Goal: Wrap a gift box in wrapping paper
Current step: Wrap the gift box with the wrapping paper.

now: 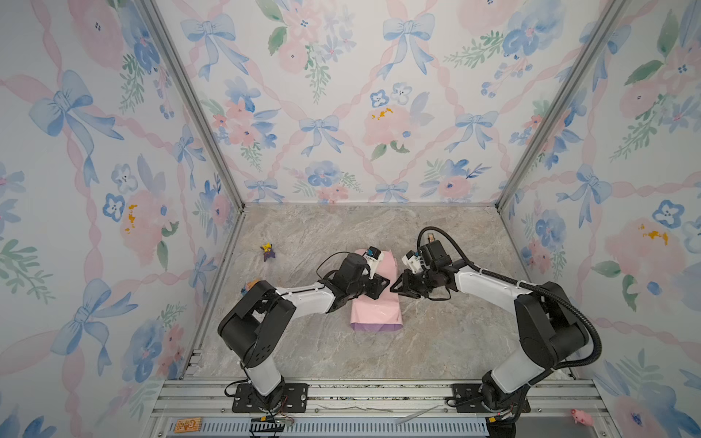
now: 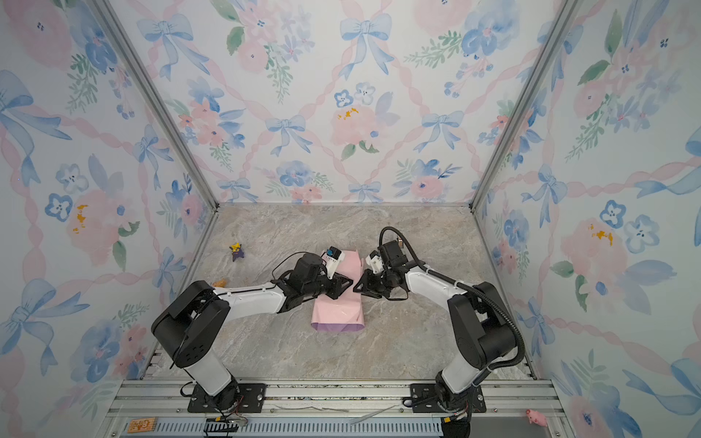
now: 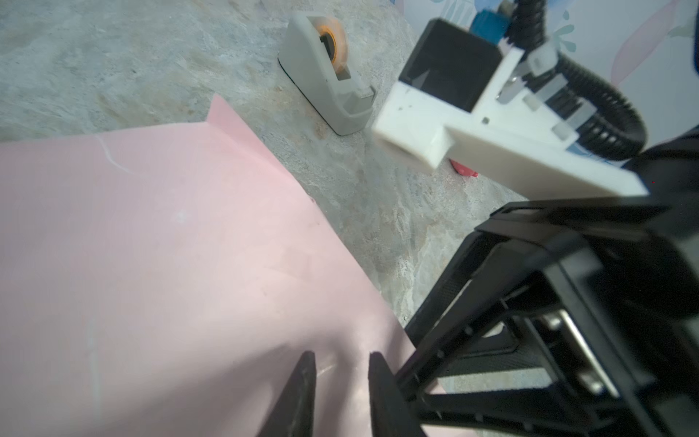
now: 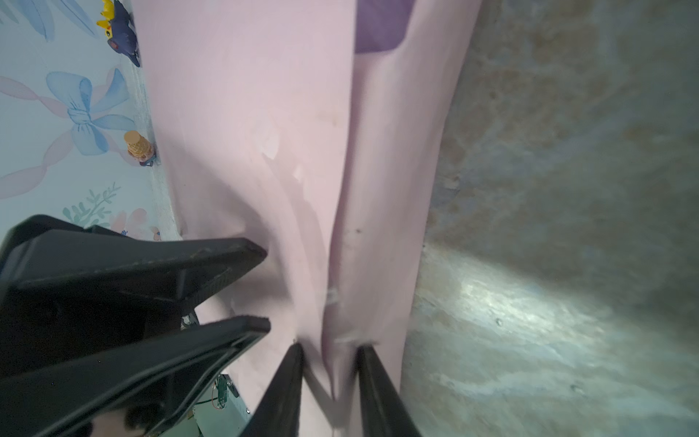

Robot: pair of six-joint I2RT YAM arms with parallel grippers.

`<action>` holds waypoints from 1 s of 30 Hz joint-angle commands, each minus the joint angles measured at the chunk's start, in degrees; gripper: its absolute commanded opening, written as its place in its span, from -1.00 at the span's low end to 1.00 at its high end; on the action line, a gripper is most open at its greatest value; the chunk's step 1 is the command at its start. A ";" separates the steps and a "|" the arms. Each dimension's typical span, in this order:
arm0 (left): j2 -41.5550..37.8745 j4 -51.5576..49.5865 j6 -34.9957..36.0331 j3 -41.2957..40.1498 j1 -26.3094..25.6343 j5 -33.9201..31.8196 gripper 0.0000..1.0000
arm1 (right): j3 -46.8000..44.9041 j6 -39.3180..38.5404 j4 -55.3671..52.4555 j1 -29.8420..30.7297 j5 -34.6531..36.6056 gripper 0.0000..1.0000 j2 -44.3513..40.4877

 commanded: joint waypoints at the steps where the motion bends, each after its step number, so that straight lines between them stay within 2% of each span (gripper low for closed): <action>1: -1.19 -2.12 0.10 0.99 -0.24 -0.71 -0.41 | 0.33 0.07 -0.50 0.57 0.78 -0.50 0.49; 11: -3.80 -0.39 -0.15 -1.91 -0.24 2.85 -0.50 | -0.44 1.94 0.27 0.42 0.86 -0.56 0.50; 18: 0.23 1.70 -0.51 -2.19 -0.33 4.48 -0.60 | -0.62 2.24 0.92 0.42 0.55 -0.56 0.33; 22: 1.43 1.72 -0.17 -3.92 -0.38 2.18 -0.64 | -0.64 2.26 1.24 0.51 0.40 -0.55 0.09; 28: 3.14 1.67 -0.30 -5.91 -0.33 0.03 -0.67 | 0.29 0.82 -2.18 -0.31 0.55 -0.38 -2.90; 30: 3.36 1.70 -0.38 -5.91 -0.35 -0.15 -0.67 | 0.88 -0.51 -5.20 -1.22 0.78 -0.19 -4.90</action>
